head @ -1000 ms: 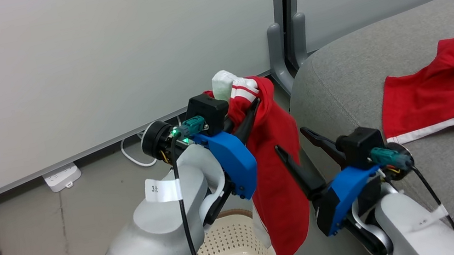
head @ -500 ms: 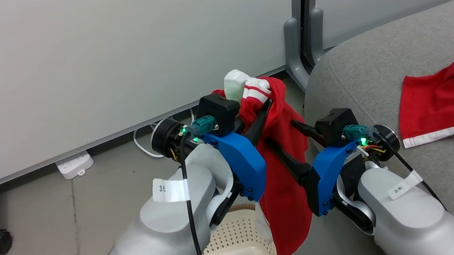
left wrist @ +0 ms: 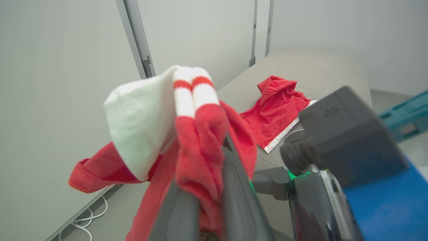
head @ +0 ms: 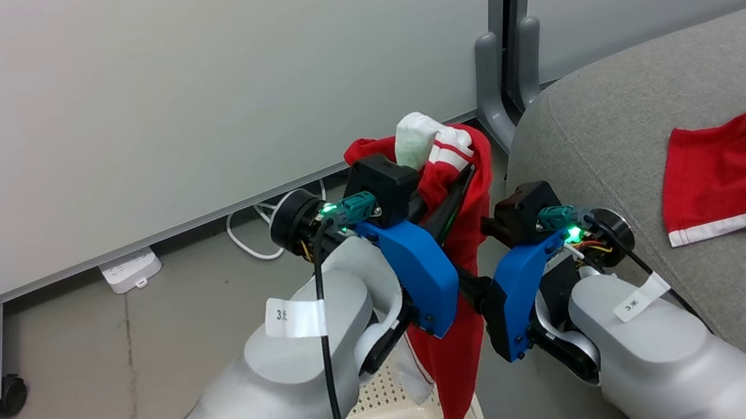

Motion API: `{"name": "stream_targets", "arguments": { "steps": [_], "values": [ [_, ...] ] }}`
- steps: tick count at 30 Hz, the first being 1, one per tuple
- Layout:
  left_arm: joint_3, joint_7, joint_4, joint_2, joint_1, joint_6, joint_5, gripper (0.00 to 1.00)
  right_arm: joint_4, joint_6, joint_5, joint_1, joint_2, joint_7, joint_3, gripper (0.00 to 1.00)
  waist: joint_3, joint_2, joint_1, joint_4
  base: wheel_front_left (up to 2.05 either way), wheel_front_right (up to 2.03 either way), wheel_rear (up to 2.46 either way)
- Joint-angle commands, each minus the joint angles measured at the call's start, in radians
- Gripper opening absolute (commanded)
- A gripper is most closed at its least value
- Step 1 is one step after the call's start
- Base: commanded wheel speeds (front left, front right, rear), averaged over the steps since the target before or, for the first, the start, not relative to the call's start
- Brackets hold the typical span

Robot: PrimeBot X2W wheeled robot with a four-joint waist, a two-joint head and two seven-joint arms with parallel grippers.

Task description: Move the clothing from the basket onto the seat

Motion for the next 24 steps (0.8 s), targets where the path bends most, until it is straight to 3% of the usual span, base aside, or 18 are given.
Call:
{"name": "stream_targets", "arguments": {
  "steps": [1,3,24],
  "values": [
    [-0.002,-0.005,-0.003,-0.001,-0.017,-0.001,-0.007,0.00,0.007,0.000,0.016,-0.020,-0.001,-0.009,0.017,0.62,-0.001,0.0000,-0.0001,-0.001,0.00,0.00,0.00],
    [-0.007,-0.006,-0.002,-0.001,-0.019,-0.001,-0.009,0.00,0.013,0.000,0.037,-0.029,-0.001,-0.017,0.035,0.00,-0.002,0.0000,-0.0001,-0.003,0.00,0.00,0.00],
    [-0.025,-0.027,0.049,-0.001,-0.023,0.003,-0.047,0.00,0.085,0.000,0.132,-0.073,-0.001,-0.089,0.133,0.00,-0.010,0.0000,-0.0001,-0.025,0.00,0.00,0.00]
  ]
}}
